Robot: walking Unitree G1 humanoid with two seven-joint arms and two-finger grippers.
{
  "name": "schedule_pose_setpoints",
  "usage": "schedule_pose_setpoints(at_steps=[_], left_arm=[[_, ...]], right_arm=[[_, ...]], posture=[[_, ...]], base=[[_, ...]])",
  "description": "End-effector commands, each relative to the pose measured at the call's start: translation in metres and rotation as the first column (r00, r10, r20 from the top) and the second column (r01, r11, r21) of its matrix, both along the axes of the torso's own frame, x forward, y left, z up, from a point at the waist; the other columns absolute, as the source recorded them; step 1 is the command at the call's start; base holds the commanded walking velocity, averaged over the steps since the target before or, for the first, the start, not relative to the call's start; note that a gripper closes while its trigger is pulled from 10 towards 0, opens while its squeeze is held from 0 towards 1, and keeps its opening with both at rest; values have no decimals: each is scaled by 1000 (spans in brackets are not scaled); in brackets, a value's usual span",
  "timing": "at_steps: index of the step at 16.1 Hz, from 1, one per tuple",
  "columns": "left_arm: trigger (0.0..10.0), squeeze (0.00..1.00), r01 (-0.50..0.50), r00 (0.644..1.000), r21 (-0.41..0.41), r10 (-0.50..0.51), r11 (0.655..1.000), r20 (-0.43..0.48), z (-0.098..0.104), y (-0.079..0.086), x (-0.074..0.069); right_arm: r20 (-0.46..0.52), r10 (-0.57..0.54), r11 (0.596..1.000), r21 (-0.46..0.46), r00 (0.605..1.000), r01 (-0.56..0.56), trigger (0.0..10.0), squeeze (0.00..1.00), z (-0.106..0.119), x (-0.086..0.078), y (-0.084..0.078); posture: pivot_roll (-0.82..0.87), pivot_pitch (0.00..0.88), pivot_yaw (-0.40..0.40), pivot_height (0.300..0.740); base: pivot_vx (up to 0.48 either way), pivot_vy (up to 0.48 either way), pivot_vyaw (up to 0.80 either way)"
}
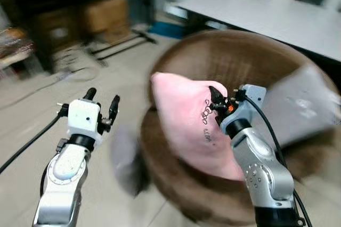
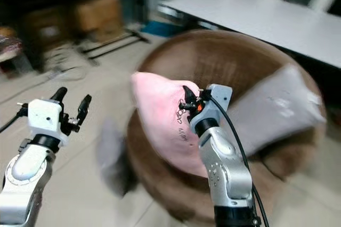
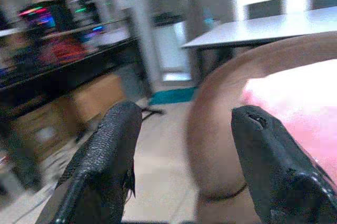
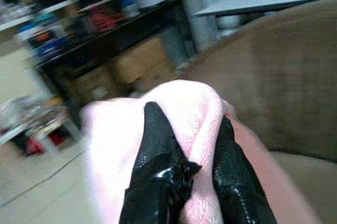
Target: Move the pillow to the sofa from floor
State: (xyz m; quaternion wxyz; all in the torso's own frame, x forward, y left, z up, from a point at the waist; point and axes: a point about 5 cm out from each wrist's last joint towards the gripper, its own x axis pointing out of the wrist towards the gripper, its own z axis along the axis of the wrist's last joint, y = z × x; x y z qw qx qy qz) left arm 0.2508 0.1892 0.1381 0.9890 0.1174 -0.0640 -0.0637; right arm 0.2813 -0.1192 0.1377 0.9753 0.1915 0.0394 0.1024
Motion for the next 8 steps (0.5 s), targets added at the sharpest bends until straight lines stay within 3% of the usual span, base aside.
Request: schedule_pose_setpoints(at_steps=[1,3,5,8], left_arm=[[10000,0,44,999,6,-44,999,9,2,-9,1],[10000,0,48,999,6,-48,999,8,2,-10,0],[10000,0,58,998,9,-58,998,-6,0,-11,-1],[10000,0,161,986,28,-159,987,-50,-4,-17,-6]], right_arm=[[55,-24,1000,17,998,24,10000,0,11,1,-5],[62,-9,1000,10,998,8,10000,0,12,0,-3],[58,-12,1000,10,998,11,10000,0,11,0,-4],[58,4,1000,3,998,-5,10000,0,12,0,-3]], posture=[[-25,0,-9,740],[-26,0,-10,740],[-24,0,-13,740],[-23,0,-17,740]], base=[[356,0,-788],[343,0,-719],[157,0,0],[0,0,0]])
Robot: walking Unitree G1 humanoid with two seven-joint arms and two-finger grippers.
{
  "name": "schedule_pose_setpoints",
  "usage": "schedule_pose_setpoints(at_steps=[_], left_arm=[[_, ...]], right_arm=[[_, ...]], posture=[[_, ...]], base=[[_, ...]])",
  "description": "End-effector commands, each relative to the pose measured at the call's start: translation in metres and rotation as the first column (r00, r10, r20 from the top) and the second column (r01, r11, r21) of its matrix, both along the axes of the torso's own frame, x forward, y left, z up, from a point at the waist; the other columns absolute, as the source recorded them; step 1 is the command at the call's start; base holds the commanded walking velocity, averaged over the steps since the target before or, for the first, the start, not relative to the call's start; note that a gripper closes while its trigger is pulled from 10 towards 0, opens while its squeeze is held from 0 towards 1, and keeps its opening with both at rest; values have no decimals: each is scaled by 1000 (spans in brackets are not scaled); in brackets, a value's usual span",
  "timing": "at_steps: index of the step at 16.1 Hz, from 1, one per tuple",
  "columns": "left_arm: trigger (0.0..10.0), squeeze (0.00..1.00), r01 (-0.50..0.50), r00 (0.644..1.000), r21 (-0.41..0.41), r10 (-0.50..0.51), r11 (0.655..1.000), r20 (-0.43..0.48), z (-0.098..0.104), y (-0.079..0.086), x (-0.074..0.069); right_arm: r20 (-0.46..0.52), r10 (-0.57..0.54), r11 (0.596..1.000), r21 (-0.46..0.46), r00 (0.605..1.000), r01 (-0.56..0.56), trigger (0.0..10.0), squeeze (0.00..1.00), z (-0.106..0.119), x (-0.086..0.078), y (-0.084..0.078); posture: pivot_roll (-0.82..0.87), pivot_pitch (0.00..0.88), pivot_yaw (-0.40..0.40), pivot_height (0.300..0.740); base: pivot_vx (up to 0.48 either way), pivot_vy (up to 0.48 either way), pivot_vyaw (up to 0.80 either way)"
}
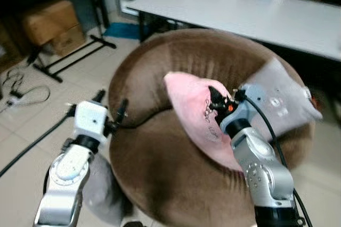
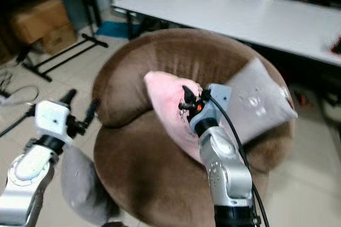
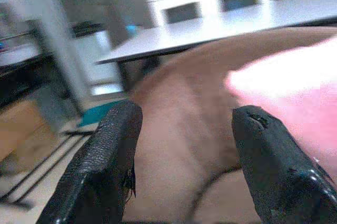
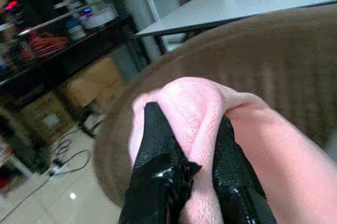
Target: Move the pillow to the sofa from floor
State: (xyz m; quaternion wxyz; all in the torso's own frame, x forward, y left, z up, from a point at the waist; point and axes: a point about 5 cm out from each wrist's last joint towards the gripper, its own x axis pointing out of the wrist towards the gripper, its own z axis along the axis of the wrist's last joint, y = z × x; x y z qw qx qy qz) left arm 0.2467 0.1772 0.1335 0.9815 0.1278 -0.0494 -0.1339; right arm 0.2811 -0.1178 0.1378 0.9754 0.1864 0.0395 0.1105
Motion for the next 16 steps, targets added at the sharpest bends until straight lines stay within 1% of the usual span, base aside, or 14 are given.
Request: schedule_pose_setpoints(at_steps=[1,5,7,8,9,10,11,12,13,14,15,16], left_arm=[[10000,0,59,998,8,-59,998,-22,-1,-6,-4],[10000,0,139,988,45,-135,989,-71,-5,-6,-8],[10000,0,216,972,64,-209,974,-111,-7,-6,-11],[10000,0,237,966,67,-228,969,-124,-8,-6,-12],[10000,0,297,946,85,-281,951,-161,-9,-6,-16],[10000,0,311,940,93,-293,946,-173,-10,-5,-17],[10000,0,315,939,96,-296,944,-176,-9,-5,-17],[10000,0,318,938,96,-298,943,-178,-9,-5,-17],[10000,0,327,934,94,-306,940,-186,-10,-5,-19],[10000,0,336,929,92,-314,937,-194,-11,-5,-21],[10000,0,342,926,92,-318,935,-205,-13,-6,-22],[10000,0,346,923,91,-322,934,-209,-13,-6,-23]], right_arm=[[53,-7,1000,12,999,7,10000,0,11,0,-3],[59,24,1000,10,998,-25,10000,0,14,2,3],[53,63,998,-3,997,-62,10000,0,16,6,12],[48,71,997,-3,996,-71,10000,0,17,7,14],[32,106,992,60,994,-108,10000,0,24,12,25],[25,108,977,185,994,-110,10000,0,34,17,30],[19,107,953,285,994,-108,10000,0,42,20,33],[14,101,941,324,995,-100,10000,0,44,21,33],[-35,46,907,421,998,-27,10000,0,42,27,26],[-108,-16,886,459,994,64,10000,0,32,33,17],[-223,-105,864,462,969,200,10000,0,12,40,5],[-263,-131,852,463,956,244,10000,0,5,41,1]], posture=[[-22,0,-17,740],[-22,0,-19,740],[-23,0,-20,740],[-22,0,-21,740],[-18,0,-25,740],[-13,0,-29,740],[-10,0,-32,740],[-9,0,-34,740],[-6,0,-38,740],[-6,0,-37,740],[-5,0,-38,740],[-5,0,-37,740]], base=[[0,0,0],[0,0,0],[0,0,0],[0,0,0],[0,0,0],[0,0,0],[0,0,0],[0,0,0],[0,0,0],[0,0,0],[0,0,0],[0,0,0]])
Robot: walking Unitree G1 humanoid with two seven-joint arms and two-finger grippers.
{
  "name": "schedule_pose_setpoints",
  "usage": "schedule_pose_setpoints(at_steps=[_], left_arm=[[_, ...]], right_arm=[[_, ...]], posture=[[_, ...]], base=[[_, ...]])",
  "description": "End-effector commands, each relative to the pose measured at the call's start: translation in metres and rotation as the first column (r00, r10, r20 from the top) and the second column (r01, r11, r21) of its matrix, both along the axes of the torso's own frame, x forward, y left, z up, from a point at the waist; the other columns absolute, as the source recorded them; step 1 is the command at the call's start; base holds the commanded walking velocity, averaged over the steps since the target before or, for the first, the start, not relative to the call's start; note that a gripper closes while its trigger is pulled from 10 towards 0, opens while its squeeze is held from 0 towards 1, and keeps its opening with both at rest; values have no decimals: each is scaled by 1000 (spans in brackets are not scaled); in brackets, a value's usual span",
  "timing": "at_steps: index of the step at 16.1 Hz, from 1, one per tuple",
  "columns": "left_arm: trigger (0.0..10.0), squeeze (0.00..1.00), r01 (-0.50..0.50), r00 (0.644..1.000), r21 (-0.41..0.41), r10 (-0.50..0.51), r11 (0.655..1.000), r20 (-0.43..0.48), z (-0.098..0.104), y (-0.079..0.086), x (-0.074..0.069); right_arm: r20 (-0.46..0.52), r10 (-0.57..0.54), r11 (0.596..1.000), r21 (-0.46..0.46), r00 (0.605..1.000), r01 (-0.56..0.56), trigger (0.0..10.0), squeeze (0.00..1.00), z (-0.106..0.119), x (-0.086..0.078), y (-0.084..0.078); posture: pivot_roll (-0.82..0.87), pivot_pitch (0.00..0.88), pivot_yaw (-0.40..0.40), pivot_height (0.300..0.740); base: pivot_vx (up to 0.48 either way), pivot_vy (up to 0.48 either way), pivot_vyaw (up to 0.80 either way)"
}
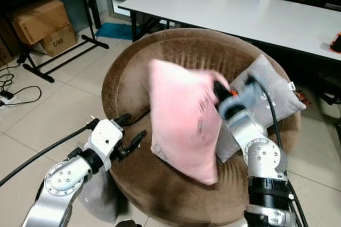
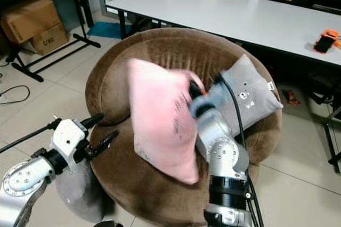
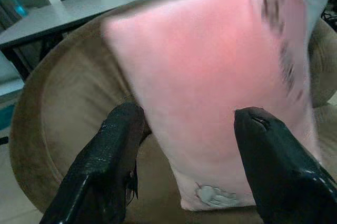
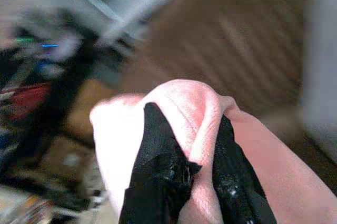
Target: Move the pillow to the sofa from floor
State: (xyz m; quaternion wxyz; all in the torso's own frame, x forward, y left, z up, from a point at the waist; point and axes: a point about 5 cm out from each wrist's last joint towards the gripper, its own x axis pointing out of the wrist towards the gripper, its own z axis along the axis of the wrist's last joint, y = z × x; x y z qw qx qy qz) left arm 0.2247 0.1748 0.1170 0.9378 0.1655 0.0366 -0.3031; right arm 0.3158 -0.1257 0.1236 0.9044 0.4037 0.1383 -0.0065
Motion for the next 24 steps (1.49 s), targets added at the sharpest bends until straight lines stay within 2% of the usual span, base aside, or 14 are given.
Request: schedule_pose_setpoints(at_steps=[1,3,4,8,11,13,14,15,16,20,21,22,23,24], left_arm=[[10000,0,31,1000,-3,-31,1000,-5,3,-3,-1],[10000,0,72,996,9,-72,997,-47,-2,-5,-5],[10000,0,84,995,13,-83,996,-55,-3,-5,-6],[10000,0,98,993,22,-97,995,-61,-2,-4,-8],[10000,0,106,992,22,-104,994,-65,-2,-5,-8],[10000,0,111,992,21,-110,994,-68,-2,-6,-7],[10000,0,125,989,18,-123,992,-81,-4,-7,-7],[10000,0,135,987,15,-134,991,-91,-6,-8,-9],[10000,0,147,985,4,-146,989,-94,-6,-10,-9],[10000,0,181,978,-51,-185,982,-100,-5,-16,-14],[10000,0,169,980,-63,-175,984,-97,-5,-16,-15],[10000,0,157,982,-72,-164,985,-93,-5,-16,-15],[10000,0,99,991,-96,-107,990,-83,-4,-14,-15],[10000,0,49,996,-113,-57,992,-70,-4,-13,-15]], right_arm=[[-10,-76,992,99,997,77,10000,0,6,9,2],[-184,-162,967,165,969,193,10000,0,-37,14,-16],[-192,-178,964,164,965,210,10000,0,-43,16,-21],[-130,-309,936,133,942,326,10000,0,-31,27,-47],[-124,-439,883,125,890,453,10000,0,-32,32,-81],[-121,-461,875,103,879,473,10000,0,-35,32,-89],[-125,-434,897,25,892,441,10000,180,-43,30,-89],[-117,-398,918,-43,910,395,10000,635,-49,27,-84],[-104,-394,919,-17,913,395,10000,1000,-50,26,-81],[-10,-414,910,7,910,414,10000,1000,-47,23,-77],[49,-389,918,-63,920,391,10000,1000,-40,23,-77],[93,-369,918,-120,925,379,10000,867,-35,21,-77],[235,-293,895,-274,927,353,10000,0,-19,16,-77],[309,-211,882,-349,927,317,10000,0,-9,9,-75]], posture=[[-4,0,-35,740],[-1,0,-27,740],[3,0,-24,740],[12,0,-25,740],[7,0,-21,740],[4,0,-19,740],[-3,0,-14,740],[-4,0,-15,740],[-3,0,-15,740],[-4,0,-19,740],[-6,0,-20,740],[-7,0,-20,740],[-12,0,-18,740],[-15,0,-17,740]], base=[[0,0,0],[0,0,0],[0,0,0],[0,0,0],[0,0,0],[0,0,0],[0,0,0],[0,0,0],[0,0,0],[0,0,0],[0,0,0],[0,0,0],[0,0,0],[0,0,0]])
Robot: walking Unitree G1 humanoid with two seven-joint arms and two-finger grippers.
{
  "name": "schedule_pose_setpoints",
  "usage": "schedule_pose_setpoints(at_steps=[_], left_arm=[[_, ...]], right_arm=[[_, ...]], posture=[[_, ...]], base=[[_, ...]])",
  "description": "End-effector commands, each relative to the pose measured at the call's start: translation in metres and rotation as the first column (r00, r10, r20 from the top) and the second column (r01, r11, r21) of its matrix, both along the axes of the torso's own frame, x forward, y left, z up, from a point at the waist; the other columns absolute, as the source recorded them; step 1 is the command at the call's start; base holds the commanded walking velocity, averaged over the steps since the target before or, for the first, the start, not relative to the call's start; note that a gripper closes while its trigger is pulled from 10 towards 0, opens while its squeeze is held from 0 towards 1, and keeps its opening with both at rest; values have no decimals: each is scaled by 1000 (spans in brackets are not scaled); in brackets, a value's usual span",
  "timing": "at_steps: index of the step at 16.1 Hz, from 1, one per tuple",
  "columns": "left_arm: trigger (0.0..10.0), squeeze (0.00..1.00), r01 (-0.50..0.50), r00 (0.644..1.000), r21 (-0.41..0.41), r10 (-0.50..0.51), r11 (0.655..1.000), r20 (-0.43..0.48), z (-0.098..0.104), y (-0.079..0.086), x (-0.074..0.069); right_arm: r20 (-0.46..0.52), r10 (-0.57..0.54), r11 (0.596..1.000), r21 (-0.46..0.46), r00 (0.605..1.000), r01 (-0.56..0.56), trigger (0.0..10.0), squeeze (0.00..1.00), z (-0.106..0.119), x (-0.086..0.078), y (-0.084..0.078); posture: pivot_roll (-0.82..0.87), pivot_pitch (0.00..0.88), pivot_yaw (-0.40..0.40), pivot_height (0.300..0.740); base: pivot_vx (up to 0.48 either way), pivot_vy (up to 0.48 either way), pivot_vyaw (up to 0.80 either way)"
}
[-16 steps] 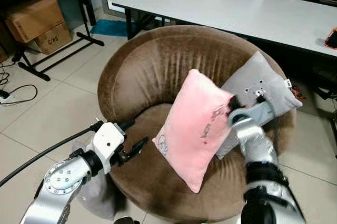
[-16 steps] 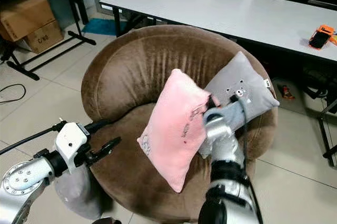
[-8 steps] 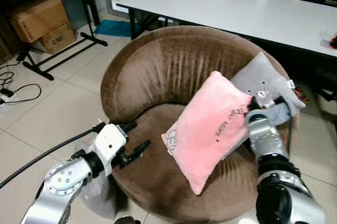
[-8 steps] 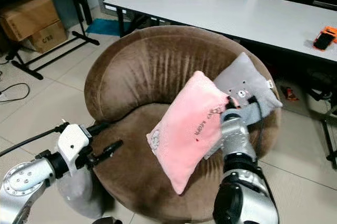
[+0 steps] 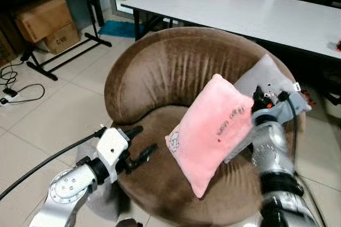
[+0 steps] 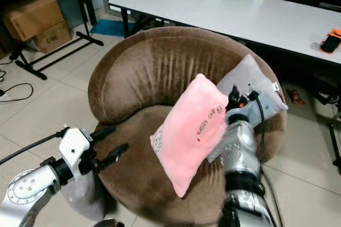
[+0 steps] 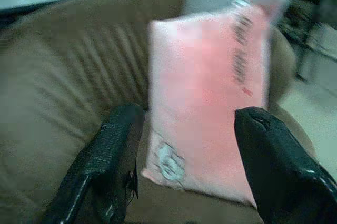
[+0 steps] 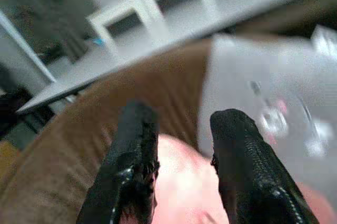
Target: Move the pillow to the sofa from floor
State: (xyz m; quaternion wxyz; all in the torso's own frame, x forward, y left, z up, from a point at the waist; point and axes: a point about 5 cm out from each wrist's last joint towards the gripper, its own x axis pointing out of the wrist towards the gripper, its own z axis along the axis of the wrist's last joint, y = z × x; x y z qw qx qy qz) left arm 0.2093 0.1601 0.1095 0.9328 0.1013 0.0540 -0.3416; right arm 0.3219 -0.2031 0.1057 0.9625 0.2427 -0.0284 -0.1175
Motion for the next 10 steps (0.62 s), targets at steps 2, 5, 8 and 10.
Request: schedule_pose_setpoints(at_steps=[2,5,8,10], left_arm=[[10000,0,-148,988,-34,150,988,47,5,5,0],[10000,0,-211,975,-51,214,976,56,5,6,-4],[10000,0,-310,948,-67,314,948,50,2,8,-12],[10000,0,-322,944,-67,325,944,52,2,8,-13]], right_arm=[[39,164,972,-178,986,-154,10000,0,22,-15,10],[-23,303,929,-218,953,-300,10000,0,16,-39,27],[-128,496,823,-245,859,-512,10000,0,-6,-86,62],[-144,499,828,-210,855,-519,10000,0,-6,-88,61]], posture=[[-21,0,-15,740],[-23,0,-19,740],[-25,0,-27,740],[-25,0,-30,740]], base=[[0,0,0],[0,0,0],[0,173,0],[0,289,800]])
